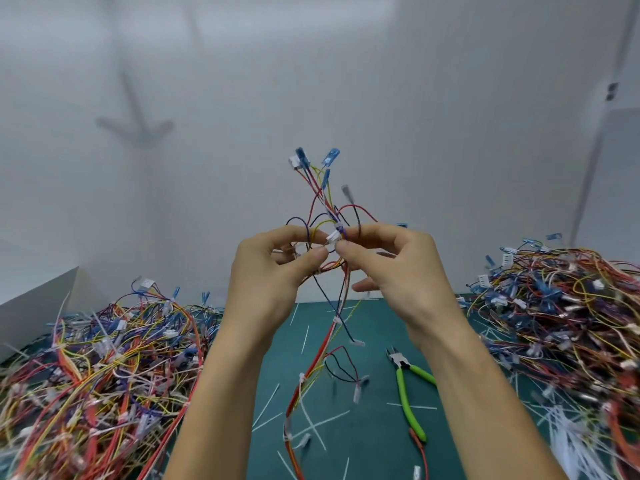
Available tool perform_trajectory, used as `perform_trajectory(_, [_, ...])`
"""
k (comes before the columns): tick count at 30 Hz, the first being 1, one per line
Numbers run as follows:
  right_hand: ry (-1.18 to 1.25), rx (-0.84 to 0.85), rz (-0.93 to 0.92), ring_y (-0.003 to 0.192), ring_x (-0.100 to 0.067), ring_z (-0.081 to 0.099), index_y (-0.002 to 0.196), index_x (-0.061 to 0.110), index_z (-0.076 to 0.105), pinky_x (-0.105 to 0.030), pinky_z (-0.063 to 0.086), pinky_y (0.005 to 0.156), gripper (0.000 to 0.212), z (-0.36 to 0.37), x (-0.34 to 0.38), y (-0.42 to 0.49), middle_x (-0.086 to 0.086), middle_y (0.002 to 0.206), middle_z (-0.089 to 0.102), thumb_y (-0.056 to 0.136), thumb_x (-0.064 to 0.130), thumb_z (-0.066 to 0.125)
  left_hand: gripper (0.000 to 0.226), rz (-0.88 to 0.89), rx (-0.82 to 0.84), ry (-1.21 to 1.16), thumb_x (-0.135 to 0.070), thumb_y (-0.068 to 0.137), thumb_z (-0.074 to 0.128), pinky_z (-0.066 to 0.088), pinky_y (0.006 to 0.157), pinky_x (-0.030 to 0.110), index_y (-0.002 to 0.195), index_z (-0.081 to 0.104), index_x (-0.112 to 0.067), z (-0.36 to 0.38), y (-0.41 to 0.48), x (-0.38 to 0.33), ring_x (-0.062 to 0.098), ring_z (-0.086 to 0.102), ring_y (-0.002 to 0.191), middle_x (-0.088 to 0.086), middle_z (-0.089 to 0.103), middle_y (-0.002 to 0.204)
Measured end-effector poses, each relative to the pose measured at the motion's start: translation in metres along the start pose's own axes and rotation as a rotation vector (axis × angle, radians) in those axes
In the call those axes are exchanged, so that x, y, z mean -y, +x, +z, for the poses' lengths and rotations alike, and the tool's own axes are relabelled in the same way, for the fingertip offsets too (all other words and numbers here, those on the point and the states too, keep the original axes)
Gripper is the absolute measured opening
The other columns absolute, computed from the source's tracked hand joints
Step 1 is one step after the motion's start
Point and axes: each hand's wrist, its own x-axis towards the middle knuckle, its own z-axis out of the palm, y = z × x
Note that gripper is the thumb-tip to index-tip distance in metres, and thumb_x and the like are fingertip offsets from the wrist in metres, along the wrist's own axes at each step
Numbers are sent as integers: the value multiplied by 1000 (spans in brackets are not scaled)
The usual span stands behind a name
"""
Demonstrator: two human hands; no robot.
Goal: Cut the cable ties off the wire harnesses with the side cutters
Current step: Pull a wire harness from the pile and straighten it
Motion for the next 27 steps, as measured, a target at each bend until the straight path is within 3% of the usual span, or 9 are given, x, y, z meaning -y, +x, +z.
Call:
perform_trajectory(2, [21,-39,-18,67,-6,69,86,23,75,-18,52,52,9,0,0,0,8,77,75,86,15,76,20,-3,31,-33,-6,81,77,50,61,11,82,78,-26,-2,-1,-4,12,72,66,34,63,78])
perform_trajectory(5, [48,-84,-6,67,-9,68,85,23,75,-20,53,53,8,-1,1,2,8,72,73,87,14,75,21,2,43,-19,-10,77,80,51,65,14,89,79,-27,-10,0,-6,10,73,71,13,67,73])
perform_trajectory(8, [108,-104,34,66,-9,68,84,21,73,-21,56,55,7,-5,2,3,9,69,72,86,14,74,28,-19,13,-4,-4,74,81,58,75,19,90,79,-27,-22,1,-6,12,74,80,5,73,89])
perform_trajectory(12, [170,-107,57,65,-7,68,84,20,72,-21,56,56,6,-6,2,3,9,67,72,85,14,74,24,-91,-4,1,-9,79,79,54,59,17,98,72,-21,-27,0,-6,7,73,77,-1,73,97])
perform_trajectory(15, [191,-118,54,66,-8,69,84,19,72,-20,55,55,7,-6,2,4,7,69,72,86,13,74,9,-151,65,-11,-14,87,71,55,57,19,95,74,-15,-27,-1,-8,10,72,72,1,77,84])
perform_trajectory(19, [223,-133,65,62,-6,67,81,19,73,-20,54,53,6,-7,3,4,6,67,72,84,14,75,6,-143,64,-34,-13,87,70,54,54,19,87,75,-9,-29,-3,-12,12,67,60,8,74,74])
perform_trajectory(27, [184,-168,70,61,-8,68,82,18,72,-21,55,51,5,-9,3,4,6,66,72,82,19,77,8,-9,91,-78,-7,82,72,57,61,21,81,76,-14,-33,-8,-28,19,73,70,9,76,77])
